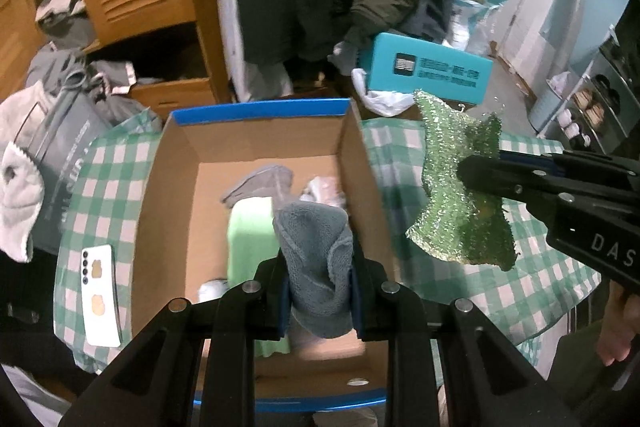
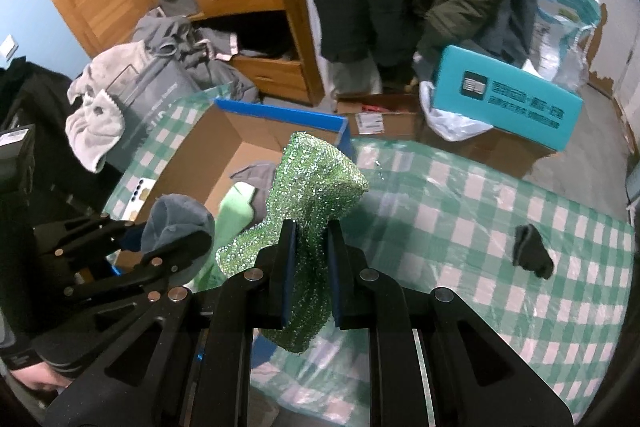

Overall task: Organize soft objects
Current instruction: 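Lift the scrubber and grey sock and carry both over the box, then open both grippers to drop the scrubber and grey sock into the box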

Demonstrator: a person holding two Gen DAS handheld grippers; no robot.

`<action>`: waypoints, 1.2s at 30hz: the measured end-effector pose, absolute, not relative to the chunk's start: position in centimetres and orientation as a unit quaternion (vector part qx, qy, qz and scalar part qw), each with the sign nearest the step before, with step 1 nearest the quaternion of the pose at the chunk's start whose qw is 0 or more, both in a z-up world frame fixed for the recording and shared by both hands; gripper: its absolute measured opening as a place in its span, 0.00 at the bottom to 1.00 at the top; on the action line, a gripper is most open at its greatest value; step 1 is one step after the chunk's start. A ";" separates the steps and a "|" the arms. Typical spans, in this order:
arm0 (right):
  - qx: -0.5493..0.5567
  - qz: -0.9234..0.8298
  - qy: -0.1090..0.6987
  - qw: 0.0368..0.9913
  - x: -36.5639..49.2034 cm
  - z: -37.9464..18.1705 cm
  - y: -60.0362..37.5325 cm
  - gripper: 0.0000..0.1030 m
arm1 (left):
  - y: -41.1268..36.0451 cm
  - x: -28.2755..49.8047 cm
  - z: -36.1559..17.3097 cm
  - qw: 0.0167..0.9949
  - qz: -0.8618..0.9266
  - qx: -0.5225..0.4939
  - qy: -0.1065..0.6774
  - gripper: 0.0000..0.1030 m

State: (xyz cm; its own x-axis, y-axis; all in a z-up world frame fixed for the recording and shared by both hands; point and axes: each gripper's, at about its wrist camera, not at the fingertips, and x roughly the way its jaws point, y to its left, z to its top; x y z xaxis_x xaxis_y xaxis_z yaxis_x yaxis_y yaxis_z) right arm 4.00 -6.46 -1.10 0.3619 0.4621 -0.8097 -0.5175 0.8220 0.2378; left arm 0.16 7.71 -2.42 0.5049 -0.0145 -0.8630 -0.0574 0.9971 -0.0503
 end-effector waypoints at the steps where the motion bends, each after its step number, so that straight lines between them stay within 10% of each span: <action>1: -0.030 0.300 0.482 0.822 4.0 -1.3 -5.8 0.13 | 8.0 0.1 -2.5 0.866 0.014 -0.038 0.498 0.22; 27: -0.061 0.324 0.527 0.784 4.3 -5.3 1.1 0.14 | 13.2 -0.1 -6.4 0.844 0.053 -0.061 0.531 0.29; 36: -0.058 0.308 0.530 0.788 4.7 -5.8 0.5 0.42 | 12.6 0.1 -6.2 0.844 0.055 -0.045 0.531 0.53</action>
State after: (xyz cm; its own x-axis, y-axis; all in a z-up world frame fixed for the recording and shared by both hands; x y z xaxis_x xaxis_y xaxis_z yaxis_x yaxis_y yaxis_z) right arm 4.69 0.55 -5.81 0.2480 0.4225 -0.8718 -0.5465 0.8040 0.2342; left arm 0.07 12.57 -6.24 0.4300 0.0452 -0.9017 -0.1410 0.9899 -0.0176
